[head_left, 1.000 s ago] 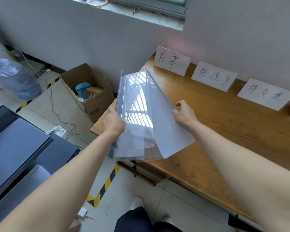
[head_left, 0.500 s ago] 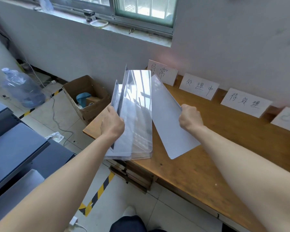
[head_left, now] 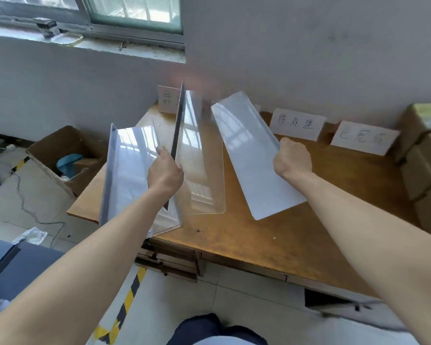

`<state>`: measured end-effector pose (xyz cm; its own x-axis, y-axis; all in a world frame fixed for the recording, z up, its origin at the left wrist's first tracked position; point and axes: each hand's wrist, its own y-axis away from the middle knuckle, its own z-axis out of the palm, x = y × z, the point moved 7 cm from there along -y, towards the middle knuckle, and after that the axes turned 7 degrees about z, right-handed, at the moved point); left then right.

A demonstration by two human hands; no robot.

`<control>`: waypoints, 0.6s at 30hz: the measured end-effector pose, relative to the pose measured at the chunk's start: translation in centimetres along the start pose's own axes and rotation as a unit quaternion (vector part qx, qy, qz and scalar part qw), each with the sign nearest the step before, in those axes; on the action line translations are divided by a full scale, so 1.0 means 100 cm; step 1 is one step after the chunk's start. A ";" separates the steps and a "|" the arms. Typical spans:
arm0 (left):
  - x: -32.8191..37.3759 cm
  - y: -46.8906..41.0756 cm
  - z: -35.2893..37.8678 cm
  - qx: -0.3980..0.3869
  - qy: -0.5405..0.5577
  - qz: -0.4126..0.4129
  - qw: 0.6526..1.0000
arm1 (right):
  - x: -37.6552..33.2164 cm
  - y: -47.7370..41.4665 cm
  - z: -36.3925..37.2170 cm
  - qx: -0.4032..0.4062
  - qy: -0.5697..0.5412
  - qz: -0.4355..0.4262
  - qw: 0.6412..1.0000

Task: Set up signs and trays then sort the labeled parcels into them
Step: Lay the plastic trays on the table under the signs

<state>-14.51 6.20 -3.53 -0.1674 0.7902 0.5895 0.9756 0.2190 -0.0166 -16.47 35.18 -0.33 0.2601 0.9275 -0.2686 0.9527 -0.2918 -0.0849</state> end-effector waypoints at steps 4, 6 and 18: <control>0.039 -0.002 0.047 -0.062 0.018 0.038 0.997 | 0.068 0.013 -0.013 0.011 -0.011 0.100 0.995; 0.059 0.003 0.071 -0.096 0.019 0.062 0.993 | 0.102 0.024 -0.021 0.017 -0.015 0.152 0.988; 0.168 0.068 0.178 -0.200 -0.009 0.144 0.969 | 0.279 0.065 -0.033 -0.019 0.022 0.334 0.942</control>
<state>-13.26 31.14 -8.10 0.1220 0.7957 0.5933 0.9587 -0.2493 0.1372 -2.51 59.94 -5.22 0.8095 0.5484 -0.2095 0.5783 -0.8064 0.1237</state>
